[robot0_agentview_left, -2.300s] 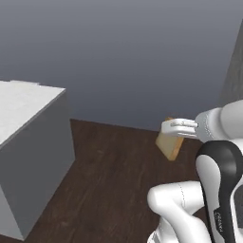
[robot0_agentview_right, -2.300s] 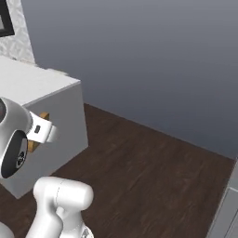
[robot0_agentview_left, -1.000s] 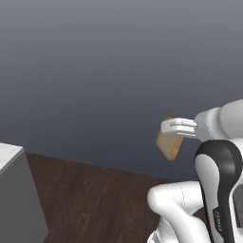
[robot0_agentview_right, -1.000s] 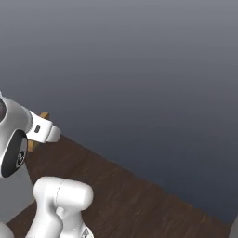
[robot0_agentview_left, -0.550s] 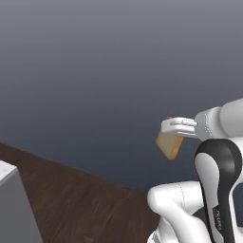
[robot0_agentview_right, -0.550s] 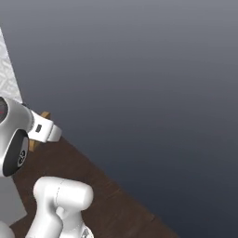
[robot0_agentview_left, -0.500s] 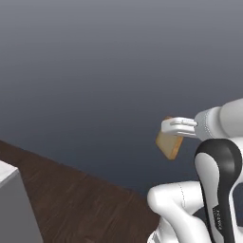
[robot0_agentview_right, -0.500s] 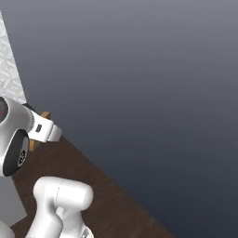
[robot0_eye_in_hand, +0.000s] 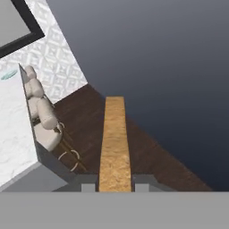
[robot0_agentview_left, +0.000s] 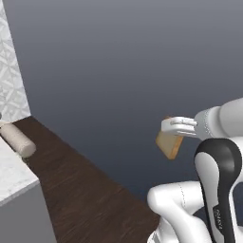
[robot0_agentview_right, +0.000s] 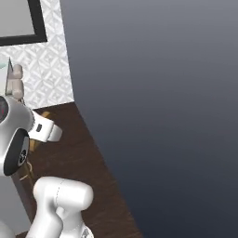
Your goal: Start the toaster. Once the lever pops up, take the bread to the plate on the dining counter.
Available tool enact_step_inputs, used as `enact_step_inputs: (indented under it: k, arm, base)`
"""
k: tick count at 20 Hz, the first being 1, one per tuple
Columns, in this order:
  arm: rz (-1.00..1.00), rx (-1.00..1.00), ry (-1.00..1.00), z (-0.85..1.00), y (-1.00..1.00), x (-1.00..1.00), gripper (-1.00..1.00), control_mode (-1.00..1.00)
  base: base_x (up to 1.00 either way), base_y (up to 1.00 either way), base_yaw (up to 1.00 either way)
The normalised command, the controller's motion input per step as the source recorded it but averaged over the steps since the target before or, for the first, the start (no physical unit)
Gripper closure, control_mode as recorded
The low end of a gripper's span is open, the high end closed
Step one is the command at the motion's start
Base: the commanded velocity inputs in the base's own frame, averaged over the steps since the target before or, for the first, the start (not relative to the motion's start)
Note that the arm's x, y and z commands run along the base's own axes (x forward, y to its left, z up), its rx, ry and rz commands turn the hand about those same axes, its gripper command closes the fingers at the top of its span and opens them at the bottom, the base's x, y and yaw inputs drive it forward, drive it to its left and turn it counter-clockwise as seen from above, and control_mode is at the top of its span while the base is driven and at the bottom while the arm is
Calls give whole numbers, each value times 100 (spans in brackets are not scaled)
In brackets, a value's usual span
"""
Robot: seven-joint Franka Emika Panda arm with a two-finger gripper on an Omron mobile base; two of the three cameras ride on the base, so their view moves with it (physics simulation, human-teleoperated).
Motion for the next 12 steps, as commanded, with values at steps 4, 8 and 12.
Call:
enact_step_inputs:
  k: [4, 8, 12]
  arm:
    - [0, 0, 0, 0, 0, 0, 100, 100]
    - [0, 0, 0, 0, 0, 0, 100, 100]
    - [0, 0, 0, 0, 0, 0, 100, 100]
  base:
    - [100, -10, 53]
    - [100, -10, 50]
    - [100, -28, 43]
